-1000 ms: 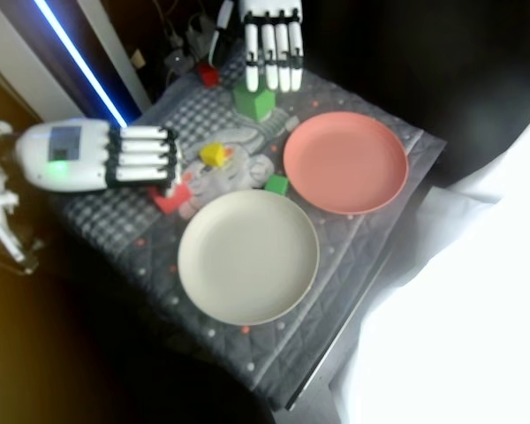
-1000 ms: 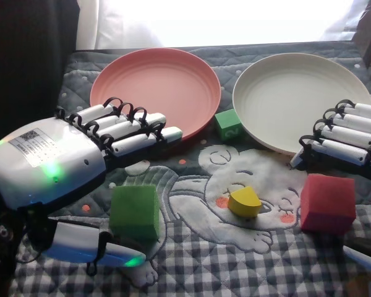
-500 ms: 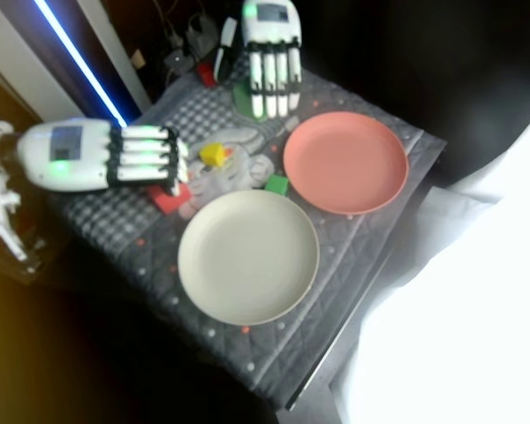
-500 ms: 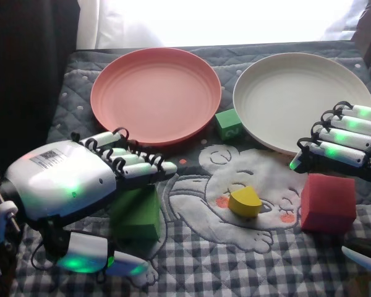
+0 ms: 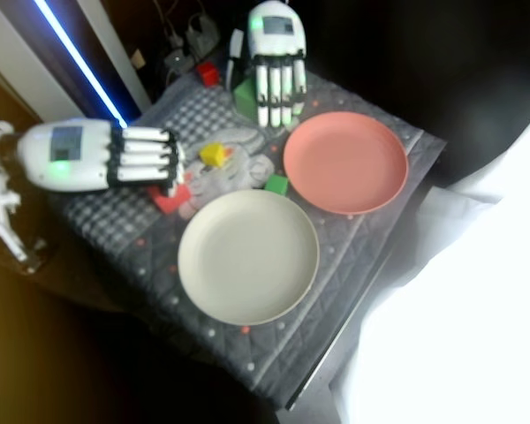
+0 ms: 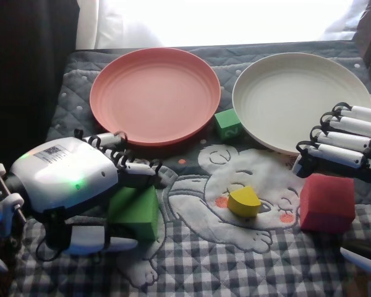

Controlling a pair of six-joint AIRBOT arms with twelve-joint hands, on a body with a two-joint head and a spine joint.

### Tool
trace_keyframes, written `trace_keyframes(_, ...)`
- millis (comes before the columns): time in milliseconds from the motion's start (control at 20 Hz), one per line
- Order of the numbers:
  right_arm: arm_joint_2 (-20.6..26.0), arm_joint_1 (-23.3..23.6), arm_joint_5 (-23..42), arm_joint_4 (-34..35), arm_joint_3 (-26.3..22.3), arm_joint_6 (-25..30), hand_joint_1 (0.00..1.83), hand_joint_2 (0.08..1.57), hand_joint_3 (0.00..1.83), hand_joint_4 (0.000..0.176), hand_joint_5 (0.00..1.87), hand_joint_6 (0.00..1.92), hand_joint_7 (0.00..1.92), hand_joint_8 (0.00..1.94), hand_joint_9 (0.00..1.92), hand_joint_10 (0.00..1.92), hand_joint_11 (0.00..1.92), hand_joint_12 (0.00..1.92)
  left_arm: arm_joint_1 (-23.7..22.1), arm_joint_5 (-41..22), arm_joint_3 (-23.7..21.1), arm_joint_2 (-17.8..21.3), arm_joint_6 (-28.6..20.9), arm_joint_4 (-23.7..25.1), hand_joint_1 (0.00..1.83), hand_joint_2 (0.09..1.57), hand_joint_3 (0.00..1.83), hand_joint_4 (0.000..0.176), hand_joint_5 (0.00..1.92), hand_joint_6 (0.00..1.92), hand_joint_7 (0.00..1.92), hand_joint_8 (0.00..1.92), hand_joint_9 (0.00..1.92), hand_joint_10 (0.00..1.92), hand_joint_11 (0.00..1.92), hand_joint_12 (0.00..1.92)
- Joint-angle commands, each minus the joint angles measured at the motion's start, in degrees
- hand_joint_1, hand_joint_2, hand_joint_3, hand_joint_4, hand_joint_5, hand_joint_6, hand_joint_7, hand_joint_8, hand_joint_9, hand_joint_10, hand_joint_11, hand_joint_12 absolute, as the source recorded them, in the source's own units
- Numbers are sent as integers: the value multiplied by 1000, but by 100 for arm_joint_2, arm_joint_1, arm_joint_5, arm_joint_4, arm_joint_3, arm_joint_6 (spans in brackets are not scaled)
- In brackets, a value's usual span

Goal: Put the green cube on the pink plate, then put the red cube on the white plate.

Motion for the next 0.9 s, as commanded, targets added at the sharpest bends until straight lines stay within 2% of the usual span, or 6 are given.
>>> trace_keyframes(0,-1,34,-660,121,17,16,628,632,871,0,73,1110,114,1165,1,1231,0,1528,-53,-513,32,-36,53,-21,1279,1283,4,0,529,1412,722,1463,686,1504,469,1537)
trace_keyframes(300,-10,27,-659,121,33,16,651,643,839,0,87,1079,125,1141,4,1184,0,1468,-164,-1503,12,105,53,-315,1290,1320,0,0,522,1436,611,1587,626,1760,407,1867)
trace_keyframes(450,-33,25,-659,121,46,16,665,673,802,0,91,1063,120,1117,2,1163,0,1477,-367,-1986,11,191,53,-471,1135,1307,0,0,590,1394,707,1596,624,1440,512,1753)
trace_keyframes(500,-59,23,-659,121,64,16,653,695,787,0,88,1054,110,1112,0,1156,0,1479,-569,-2155,118,182,53,-569,1162,1289,0,0,620,1314,738,1606,646,1572,597,1886)
trace_keyframes(650,-116,23,-659,121,100,16,642,665,824,0,109,1070,127,1116,0,1217,0,1596,-891,-2101,325,130,53,-665,1161,1270,0,0,611,1371,792,1462,775,1347,725,1699)
trace_keyframes(850,-136,23,-659,121,118,16,622,662,822,0,121,1057,147,1114,0,1242,0,1626,-1425,-1638,674,-92,53,-790,1327,1231,0,0,624,1347,803,1296,756,1518,502,1630)
